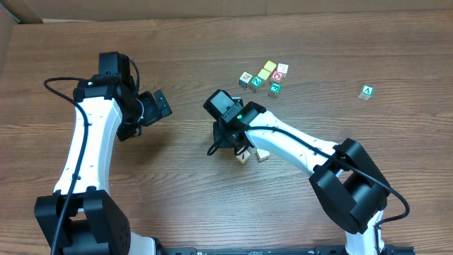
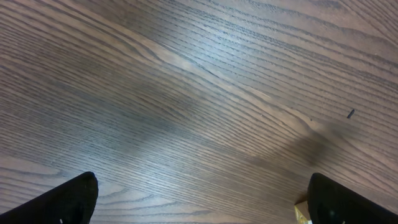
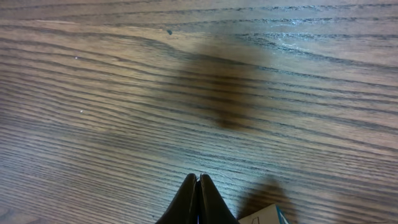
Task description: Flip 3 blocks
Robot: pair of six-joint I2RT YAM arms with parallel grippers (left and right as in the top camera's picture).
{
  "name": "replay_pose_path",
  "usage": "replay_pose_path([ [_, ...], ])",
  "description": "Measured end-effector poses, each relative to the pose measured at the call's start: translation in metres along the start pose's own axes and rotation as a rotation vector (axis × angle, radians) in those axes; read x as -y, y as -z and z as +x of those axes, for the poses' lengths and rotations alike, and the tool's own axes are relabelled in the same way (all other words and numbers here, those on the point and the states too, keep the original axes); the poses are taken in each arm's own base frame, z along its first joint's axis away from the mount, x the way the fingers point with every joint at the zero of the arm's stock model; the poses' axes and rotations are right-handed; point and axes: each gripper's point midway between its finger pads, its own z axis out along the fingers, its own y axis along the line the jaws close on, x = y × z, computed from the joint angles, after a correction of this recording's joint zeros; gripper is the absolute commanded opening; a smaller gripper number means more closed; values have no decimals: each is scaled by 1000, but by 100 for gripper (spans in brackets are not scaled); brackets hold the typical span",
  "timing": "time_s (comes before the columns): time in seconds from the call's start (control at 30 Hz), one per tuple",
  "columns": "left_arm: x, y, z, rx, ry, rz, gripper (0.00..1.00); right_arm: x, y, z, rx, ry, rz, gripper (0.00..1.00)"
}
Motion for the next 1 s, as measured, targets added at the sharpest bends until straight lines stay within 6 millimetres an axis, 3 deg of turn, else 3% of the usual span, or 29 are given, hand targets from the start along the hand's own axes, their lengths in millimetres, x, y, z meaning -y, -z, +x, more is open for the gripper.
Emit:
replay_pose_path([
  [0.5,0,0,0,0,0,0,100,2,0,-1,5,0,12,4],
  [1.0,0,0,0,-1,0,0,100,25,2,21,-78,2,111,4],
])
